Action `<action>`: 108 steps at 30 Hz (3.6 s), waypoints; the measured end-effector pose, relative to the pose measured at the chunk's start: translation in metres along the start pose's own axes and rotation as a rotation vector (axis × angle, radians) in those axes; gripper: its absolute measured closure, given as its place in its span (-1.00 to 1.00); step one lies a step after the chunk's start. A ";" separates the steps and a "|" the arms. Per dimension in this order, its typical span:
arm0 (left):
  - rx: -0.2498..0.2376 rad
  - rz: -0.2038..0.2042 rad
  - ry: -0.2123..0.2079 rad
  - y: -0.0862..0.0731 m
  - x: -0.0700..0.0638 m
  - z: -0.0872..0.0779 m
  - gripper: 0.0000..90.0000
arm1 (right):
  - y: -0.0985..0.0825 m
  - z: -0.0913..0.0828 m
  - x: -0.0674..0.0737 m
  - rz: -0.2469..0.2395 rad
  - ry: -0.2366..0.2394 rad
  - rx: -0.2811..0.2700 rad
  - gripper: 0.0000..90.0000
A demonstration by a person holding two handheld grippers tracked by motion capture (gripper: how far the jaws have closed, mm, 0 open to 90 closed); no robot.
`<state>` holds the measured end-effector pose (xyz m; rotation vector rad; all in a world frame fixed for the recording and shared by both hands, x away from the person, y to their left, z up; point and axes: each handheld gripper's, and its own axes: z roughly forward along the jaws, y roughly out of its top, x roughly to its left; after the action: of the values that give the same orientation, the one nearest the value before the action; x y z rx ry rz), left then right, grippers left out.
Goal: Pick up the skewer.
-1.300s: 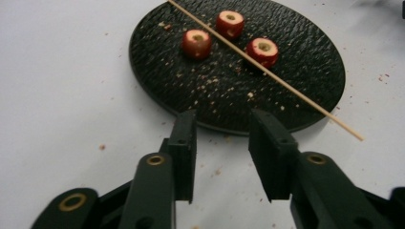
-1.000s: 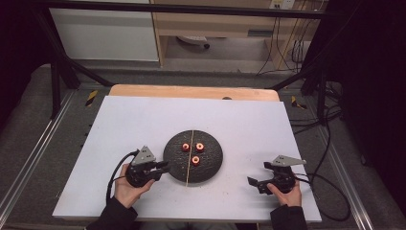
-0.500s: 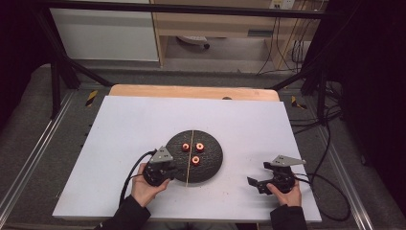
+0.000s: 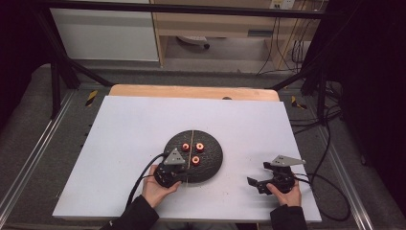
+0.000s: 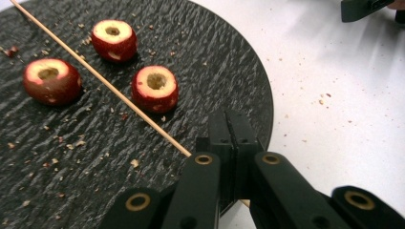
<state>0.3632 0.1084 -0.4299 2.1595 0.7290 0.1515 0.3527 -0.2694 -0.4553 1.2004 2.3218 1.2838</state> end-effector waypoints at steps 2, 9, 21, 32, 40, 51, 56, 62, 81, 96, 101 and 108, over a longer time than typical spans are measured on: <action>0.014 0.006 0.001 -0.001 0.001 0.002 0.99 | 0.000 0.000 0.000 0.000 -0.002 0.000 -0.95; 0.041 0.015 0.021 -0.002 0.003 -0.002 1.00 | 0.000 0.000 0.000 0.000 0.000 0.001 -0.95; 0.062 0.015 0.099 -0.010 0.015 -0.019 1.00 | 0.000 0.001 0.000 0.004 -0.001 -0.001 -0.95; 0.061 0.006 0.160 -0.008 0.025 -0.031 0.92 | 0.000 0.002 0.000 0.000 -0.003 0.001 -0.95; 0.132 -0.030 0.220 0.012 0.031 -0.027 0.13 | 0.000 0.001 0.000 -0.003 -0.003 0.000 -0.95; 0.271 -0.029 0.230 0.023 0.034 -0.004 -0.05 | 0.000 0.002 0.000 -0.002 -0.001 0.005 -0.95; 0.289 -0.016 0.241 0.024 0.032 0.000 0.29 | 0.000 0.002 0.000 -0.001 -0.001 0.002 -0.95; 0.287 -0.013 0.255 0.027 0.029 0.001 0.65 | 0.000 0.002 0.000 -0.001 0.000 0.003 -0.95; 0.311 -0.067 0.309 0.030 0.028 0.007 0.91 | 0.000 0.002 0.000 0.001 0.004 0.006 -0.95; 0.337 -0.082 0.315 0.032 0.030 0.010 0.95 | 0.000 0.002 0.000 0.002 0.004 0.006 -0.95; 0.333 -0.083 0.304 0.031 0.031 0.009 0.96 | 0.000 0.002 0.000 0.002 0.004 0.007 -0.95; 0.309 -0.069 0.289 0.030 0.031 0.001 0.96 | 0.000 0.002 0.000 0.001 0.004 0.007 -0.95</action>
<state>0.4029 0.1102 -0.4121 2.4301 1.0478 0.3385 0.3536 -0.2683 -0.4568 1.2018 2.3313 1.2804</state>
